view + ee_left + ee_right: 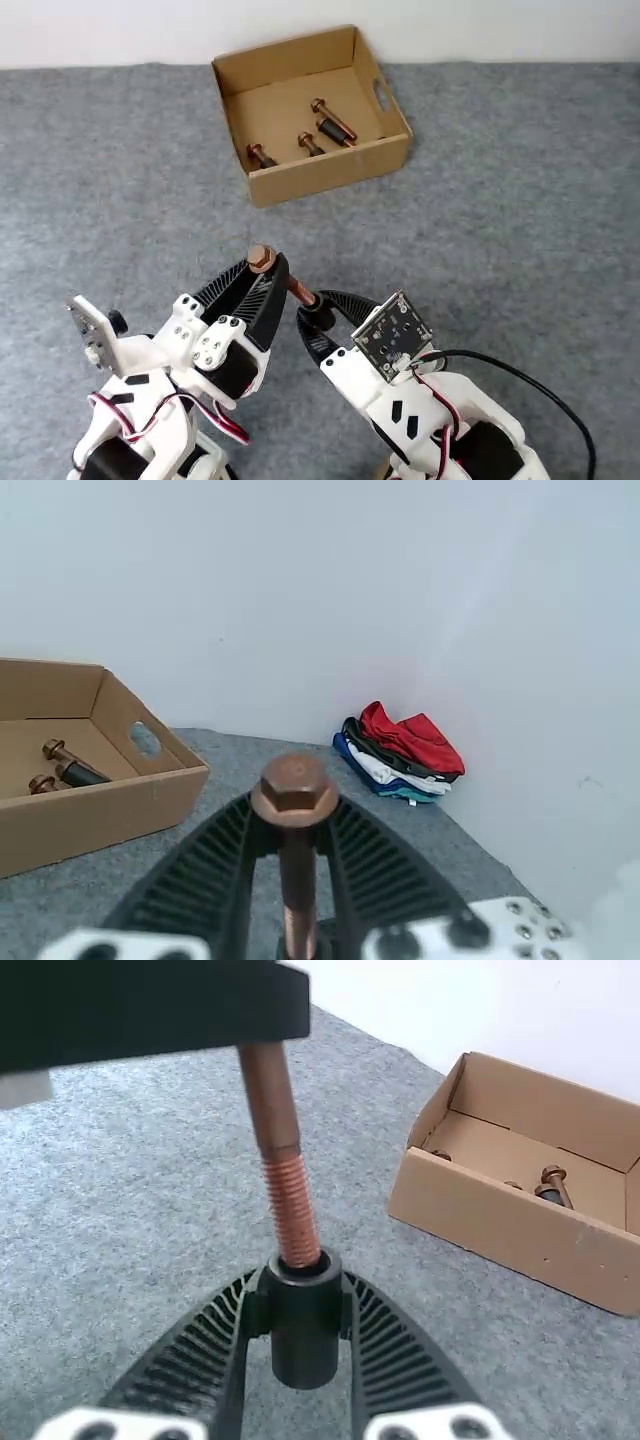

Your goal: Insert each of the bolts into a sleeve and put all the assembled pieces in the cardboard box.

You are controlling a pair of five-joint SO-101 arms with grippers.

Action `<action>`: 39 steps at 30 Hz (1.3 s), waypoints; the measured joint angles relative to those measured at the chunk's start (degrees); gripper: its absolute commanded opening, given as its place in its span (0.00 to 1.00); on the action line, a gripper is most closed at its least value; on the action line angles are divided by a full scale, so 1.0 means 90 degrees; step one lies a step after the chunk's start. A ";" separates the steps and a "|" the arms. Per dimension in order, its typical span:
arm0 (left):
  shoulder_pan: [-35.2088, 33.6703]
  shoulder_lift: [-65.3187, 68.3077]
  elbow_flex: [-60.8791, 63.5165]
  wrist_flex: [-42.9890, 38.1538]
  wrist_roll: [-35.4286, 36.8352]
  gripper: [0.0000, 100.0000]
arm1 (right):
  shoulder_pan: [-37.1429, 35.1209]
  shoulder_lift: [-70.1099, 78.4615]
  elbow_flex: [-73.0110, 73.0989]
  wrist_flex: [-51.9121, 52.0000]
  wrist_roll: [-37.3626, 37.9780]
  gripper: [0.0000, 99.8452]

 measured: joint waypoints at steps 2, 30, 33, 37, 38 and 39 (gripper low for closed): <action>0.0020 0.0000 0.0000 0.0098 0.0000 0.00 | -0.0010 0.0000 0.0000 0.0000 0.0000 0.01; 0.0908 -0.0059 0.0869 0.1133 -0.1700 0.22 | -0.0020 0.0000 0.0225 0.0010 0.0606 0.01; 0.0615 -0.0049 0.0869 0.1201 -0.1729 0.22 | -0.0010 0.0000 0.0303 0.0010 0.0606 0.01; 0.0332 -0.0029 0.0772 0.1309 -0.1866 0.22 | -0.0010 0.0000 0.0322 0.0010 0.0606 0.01; 0.0303 -0.0029 0.0723 0.1348 -0.1885 0.22 | -0.0020 0.0000 0.0322 0.0010 0.0606 0.01; 0.0303 -0.0020 0.0664 0.1387 -0.1885 0.22 | -0.0010 0.0000 0.0322 0.0010 0.0606 0.01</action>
